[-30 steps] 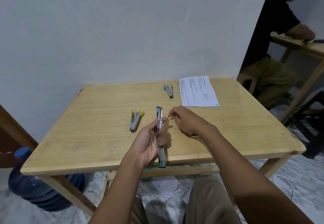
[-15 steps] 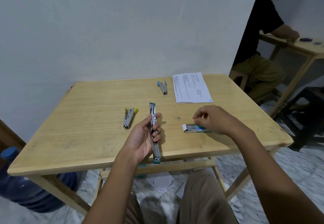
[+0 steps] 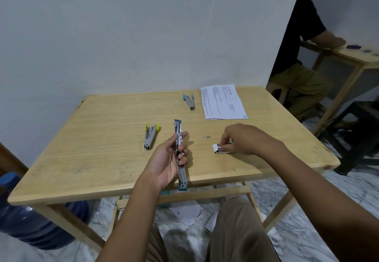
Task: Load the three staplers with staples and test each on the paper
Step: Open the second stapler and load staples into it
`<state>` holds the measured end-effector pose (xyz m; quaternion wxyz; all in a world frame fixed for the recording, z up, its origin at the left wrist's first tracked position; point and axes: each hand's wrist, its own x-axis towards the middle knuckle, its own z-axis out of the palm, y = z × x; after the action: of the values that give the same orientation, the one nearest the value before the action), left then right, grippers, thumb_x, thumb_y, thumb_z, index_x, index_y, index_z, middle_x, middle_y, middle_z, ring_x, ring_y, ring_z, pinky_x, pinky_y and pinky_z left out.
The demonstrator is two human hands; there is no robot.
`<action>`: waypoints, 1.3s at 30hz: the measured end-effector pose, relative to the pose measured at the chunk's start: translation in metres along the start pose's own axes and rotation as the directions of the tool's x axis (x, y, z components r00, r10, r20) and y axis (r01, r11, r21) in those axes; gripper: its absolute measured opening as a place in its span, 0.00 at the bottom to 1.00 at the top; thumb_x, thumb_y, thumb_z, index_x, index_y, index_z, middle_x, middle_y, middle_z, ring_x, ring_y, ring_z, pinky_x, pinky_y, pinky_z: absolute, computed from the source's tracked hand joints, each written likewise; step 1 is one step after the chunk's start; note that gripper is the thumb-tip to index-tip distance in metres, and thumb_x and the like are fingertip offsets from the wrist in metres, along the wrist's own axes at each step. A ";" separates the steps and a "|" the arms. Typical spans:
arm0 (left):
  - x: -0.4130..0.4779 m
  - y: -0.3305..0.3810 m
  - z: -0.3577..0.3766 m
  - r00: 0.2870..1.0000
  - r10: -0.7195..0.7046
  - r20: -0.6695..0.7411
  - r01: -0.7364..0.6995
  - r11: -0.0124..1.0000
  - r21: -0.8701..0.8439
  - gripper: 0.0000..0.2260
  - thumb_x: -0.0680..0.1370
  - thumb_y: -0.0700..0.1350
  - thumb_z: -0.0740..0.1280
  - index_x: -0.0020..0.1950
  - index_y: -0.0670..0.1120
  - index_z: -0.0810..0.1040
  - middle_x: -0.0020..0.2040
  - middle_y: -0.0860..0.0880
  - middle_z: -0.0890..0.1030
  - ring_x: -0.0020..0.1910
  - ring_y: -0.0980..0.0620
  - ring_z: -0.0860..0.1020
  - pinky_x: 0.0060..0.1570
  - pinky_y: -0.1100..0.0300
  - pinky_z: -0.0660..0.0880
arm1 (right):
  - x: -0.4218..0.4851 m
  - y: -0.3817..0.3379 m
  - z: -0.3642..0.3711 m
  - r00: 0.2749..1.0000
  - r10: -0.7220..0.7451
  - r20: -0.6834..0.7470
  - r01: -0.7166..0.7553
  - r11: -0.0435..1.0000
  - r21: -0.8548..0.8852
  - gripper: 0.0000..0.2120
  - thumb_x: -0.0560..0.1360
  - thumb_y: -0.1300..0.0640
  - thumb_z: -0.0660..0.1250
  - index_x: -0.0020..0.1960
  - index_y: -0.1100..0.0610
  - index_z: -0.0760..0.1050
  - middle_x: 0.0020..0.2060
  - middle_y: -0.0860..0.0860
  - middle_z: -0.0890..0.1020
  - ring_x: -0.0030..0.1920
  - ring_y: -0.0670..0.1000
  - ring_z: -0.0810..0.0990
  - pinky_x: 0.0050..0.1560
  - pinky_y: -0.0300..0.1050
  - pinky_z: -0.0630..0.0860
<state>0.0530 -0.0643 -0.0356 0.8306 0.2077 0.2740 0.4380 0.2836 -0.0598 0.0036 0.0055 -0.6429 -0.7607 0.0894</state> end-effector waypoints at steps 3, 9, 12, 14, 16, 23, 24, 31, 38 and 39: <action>0.000 0.000 0.000 1.000 -0.009 -0.001 0.009 1.000 0.009 0.13 0.82 0.47 0.59 0.61 0.41 0.75 0.29 0.50 0.69 0.25 0.56 0.66 0.22 0.65 0.62 | -0.001 0.001 -0.002 0.999 0.002 -0.042 -0.002 1.000 0.009 0.07 0.77 0.46 0.67 0.48 0.46 0.83 0.45 0.41 0.82 0.43 0.45 0.79 0.34 0.40 0.68; 0.003 0.000 -0.001 1.000 -0.017 0.000 0.017 0.999 0.044 0.15 0.82 0.45 0.58 0.65 0.39 0.73 0.32 0.49 0.69 0.25 0.56 0.66 0.22 0.65 0.63 | -0.008 0.007 0.000 0.989 0.058 -0.135 -0.031 0.980 0.196 0.08 0.77 0.47 0.68 0.49 0.48 0.83 0.38 0.38 0.78 0.39 0.44 0.78 0.34 0.40 0.71; 0.004 0.000 -0.002 1.000 -0.015 -0.005 0.016 0.998 0.067 0.15 0.82 0.45 0.58 0.66 0.39 0.73 0.32 0.50 0.69 0.26 0.56 0.65 0.22 0.65 0.62 | -0.010 0.008 0.004 0.984 0.069 -0.161 -0.026 0.966 0.256 0.09 0.77 0.46 0.68 0.50 0.49 0.84 0.38 0.38 0.80 0.38 0.43 0.78 0.34 0.39 0.70; 0.004 0.000 -0.003 1.000 -0.017 -0.001 0.017 0.997 0.071 0.15 0.82 0.45 0.58 0.65 0.40 0.74 0.33 0.50 0.69 0.26 0.56 0.65 0.23 0.65 0.62 | -0.012 0.007 0.004 0.982 0.063 -0.176 -0.016 0.967 0.254 0.10 0.77 0.44 0.68 0.51 0.48 0.84 0.38 0.39 0.81 0.38 0.43 0.78 0.33 0.38 0.69; 0.004 0.000 -0.003 1.000 -0.018 0.006 0.018 0.998 0.067 0.15 0.82 0.45 0.58 0.65 0.40 0.74 0.33 0.50 0.69 0.25 0.56 0.66 0.23 0.65 0.62 | -0.012 0.007 0.005 0.984 0.057 -0.171 -0.016 0.972 0.234 0.10 0.76 0.44 0.68 0.51 0.47 0.84 0.39 0.39 0.81 0.38 0.42 0.77 0.32 0.38 0.68; 0.004 0.000 -0.004 1.000 -0.021 0.015 0.020 0.997 0.069 0.15 0.80 0.45 0.59 0.64 0.40 0.75 0.33 0.50 0.70 0.26 0.56 0.65 0.23 0.65 0.62 | -0.011 0.005 0.006 0.973 0.111 -0.203 -0.010 0.897 0.443 0.06 0.74 0.46 0.71 0.43 0.47 0.84 0.39 0.44 0.84 0.41 0.47 0.80 0.40 0.45 0.77; 0.004 0.000 -0.004 1.000 -0.023 0.016 0.022 0.997 0.069 0.15 0.80 0.45 0.60 0.64 0.40 0.75 0.33 0.50 0.70 0.26 0.56 0.65 0.23 0.65 0.62 | -0.011 0.003 0.005 0.971 0.102 -0.218 0.010 0.888 0.459 0.07 0.74 0.45 0.71 0.43 0.47 0.84 0.39 0.45 0.84 0.41 0.48 0.80 0.41 0.47 0.78; 0.007 0.000 -0.008 0.998 -0.051 0.034 0.049 0.997 0.052 0.18 0.78 0.46 0.63 0.65 0.40 0.74 0.33 0.50 0.70 0.27 0.56 0.65 0.24 0.64 0.62 | -0.003 -0.020 0.006 0.954 -0.003 -0.299 0.168 0.833 0.527 0.02 0.74 0.51 0.73 0.47 0.48 0.84 0.36 0.43 0.83 0.36 0.42 0.79 0.37 0.35 0.74; 0.006 0.000 -0.007 0.995 -0.078 0.069 0.076 0.996 0.043 0.08 0.80 0.45 0.60 0.53 0.42 0.74 0.33 0.49 0.69 0.26 0.55 0.65 0.22 0.65 0.63 | 0.009 -0.051 0.003 0.962 -0.133 -0.238 0.242 0.819 0.520 0.06 0.75 0.54 0.72 0.51 0.46 0.85 0.40 0.40 0.83 0.39 0.40 0.78 0.42 0.34 0.76; 0.005 0.000 -0.007 0.995 -0.078 0.068 0.075 0.996 0.048 0.08 0.80 0.45 0.60 0.53 0.42 0.74 0.32 0.49 0.69 0.26 0.56 0.65 0.22 0.65 0.62 | 0.011 -0.054 0.003 0.959 -0.152 -0.241 0.257 0.826 0.502 0.07 0.76 0.53 0.71 0.52 0.47 0.85 0.41 0.40 0.83 0.41 0.40 0.78 0.44 0.36 0.76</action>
<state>0.0512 -0.0594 -0.0424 0.8510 0.2307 0.2626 0.3920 0.2287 -0.0578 0.0072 0.2643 -0.5365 -0.7670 0.2323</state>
